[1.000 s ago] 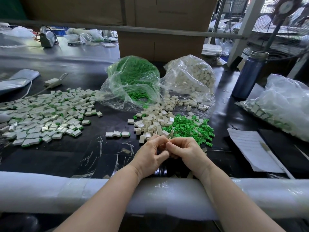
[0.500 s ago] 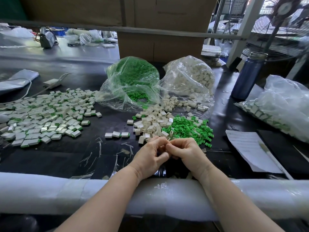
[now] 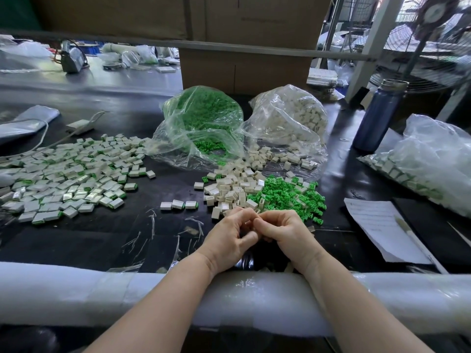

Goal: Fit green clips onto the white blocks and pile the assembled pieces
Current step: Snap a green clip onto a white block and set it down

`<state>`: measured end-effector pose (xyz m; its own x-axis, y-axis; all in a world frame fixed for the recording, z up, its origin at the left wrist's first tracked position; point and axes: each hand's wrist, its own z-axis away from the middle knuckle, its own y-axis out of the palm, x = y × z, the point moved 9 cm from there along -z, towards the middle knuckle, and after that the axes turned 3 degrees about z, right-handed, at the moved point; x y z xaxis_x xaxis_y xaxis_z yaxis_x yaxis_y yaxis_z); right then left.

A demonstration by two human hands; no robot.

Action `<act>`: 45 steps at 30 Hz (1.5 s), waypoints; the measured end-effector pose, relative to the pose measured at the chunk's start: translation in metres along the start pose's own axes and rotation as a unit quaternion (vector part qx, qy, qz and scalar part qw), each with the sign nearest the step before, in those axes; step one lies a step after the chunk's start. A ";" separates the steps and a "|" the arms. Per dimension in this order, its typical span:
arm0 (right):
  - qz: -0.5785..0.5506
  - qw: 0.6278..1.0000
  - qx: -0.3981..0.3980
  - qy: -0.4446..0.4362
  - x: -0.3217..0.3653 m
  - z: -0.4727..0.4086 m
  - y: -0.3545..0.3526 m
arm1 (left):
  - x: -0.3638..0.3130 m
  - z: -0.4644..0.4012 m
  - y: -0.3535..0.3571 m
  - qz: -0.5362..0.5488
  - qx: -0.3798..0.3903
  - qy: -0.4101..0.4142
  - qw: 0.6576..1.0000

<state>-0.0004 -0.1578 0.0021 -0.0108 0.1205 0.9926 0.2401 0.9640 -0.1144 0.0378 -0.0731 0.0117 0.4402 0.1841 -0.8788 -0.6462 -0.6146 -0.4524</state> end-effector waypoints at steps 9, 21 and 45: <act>-0.003 1.000 -0.015 -0.001 0.000 -0.001 -0.001 | 0.001 -0.001 0.001 -0.005 0.001 0.000 1.000; -0.010 1.000 -0.013 0.005 0.000 0.000 -0.001 | 0.003 -0.001 0.001 -0.011 0.003 -0.004 1.000; 0.006 1.000 -0.019 0.007 -0.001 0.000 -0.001 | -0.004 0.001 0.001 -0.014 0.001 -0.001 1.000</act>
<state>-0.0007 -0.1591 0.0014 0.0056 0.1283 0.9917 0.2769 0.9527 -0.1249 0.0349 -0.0740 0.0149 0.4568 0.2039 -0.8659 -0.6344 -0.6076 -0.4778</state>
